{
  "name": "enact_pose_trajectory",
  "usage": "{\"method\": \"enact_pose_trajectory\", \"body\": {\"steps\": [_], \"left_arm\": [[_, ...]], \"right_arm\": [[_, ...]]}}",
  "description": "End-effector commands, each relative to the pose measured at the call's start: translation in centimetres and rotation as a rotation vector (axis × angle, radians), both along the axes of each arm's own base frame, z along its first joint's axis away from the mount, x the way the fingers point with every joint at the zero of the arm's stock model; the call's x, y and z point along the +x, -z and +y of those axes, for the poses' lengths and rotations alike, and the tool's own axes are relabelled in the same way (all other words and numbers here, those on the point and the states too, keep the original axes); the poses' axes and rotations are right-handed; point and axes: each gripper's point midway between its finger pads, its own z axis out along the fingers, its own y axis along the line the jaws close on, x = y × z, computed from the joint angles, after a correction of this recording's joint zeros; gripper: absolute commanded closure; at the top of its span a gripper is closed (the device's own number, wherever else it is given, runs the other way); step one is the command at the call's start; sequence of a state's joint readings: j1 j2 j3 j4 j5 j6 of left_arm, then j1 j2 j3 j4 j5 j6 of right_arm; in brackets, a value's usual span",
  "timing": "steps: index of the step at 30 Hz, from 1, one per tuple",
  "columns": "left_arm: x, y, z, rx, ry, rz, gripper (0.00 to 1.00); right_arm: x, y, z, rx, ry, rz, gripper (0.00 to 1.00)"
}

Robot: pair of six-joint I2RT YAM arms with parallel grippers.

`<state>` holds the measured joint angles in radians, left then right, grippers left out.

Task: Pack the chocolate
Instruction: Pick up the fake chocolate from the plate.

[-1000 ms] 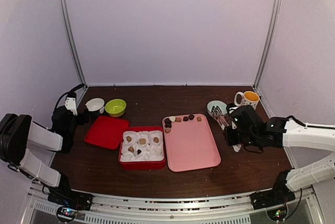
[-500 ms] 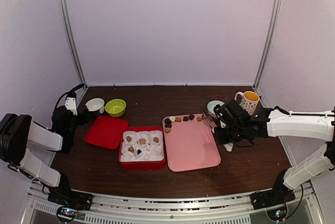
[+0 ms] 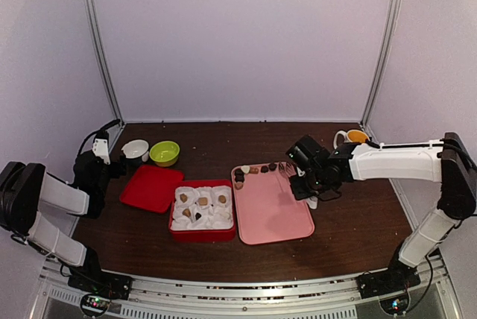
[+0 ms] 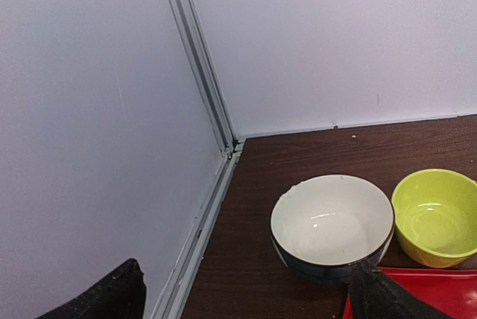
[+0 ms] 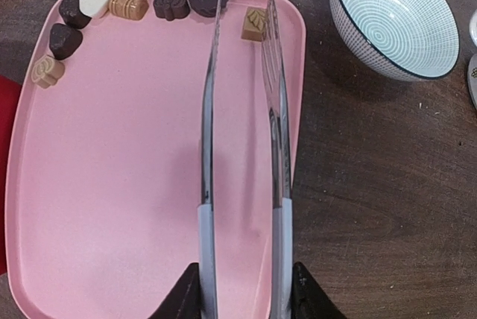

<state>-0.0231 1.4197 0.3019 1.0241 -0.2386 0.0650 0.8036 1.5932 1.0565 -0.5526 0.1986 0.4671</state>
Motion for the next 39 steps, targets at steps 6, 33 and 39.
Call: {"method": "enact_pose_trajectory", "body": {"steps": [6,33,39], "left_arm": [[0.1,-1.0,0.0,-0.01,0.005,-0.047,0.02],[0.1,-1.0,0.0,-0.01,0.005,-0.046,0.02],[0.1,-1.0,0.0,-0.01,0.004,-0.046,0.02]], "right_arm": [[1.9,0.0,-1.1,-0.08,0.06,-0.025,0.66],[4.1,1.0,0.0,-0.143,0.043,-0.011,0.64],[4.2,1.6,0.0,-0.152,0.043,-0.003,0.65]]}}
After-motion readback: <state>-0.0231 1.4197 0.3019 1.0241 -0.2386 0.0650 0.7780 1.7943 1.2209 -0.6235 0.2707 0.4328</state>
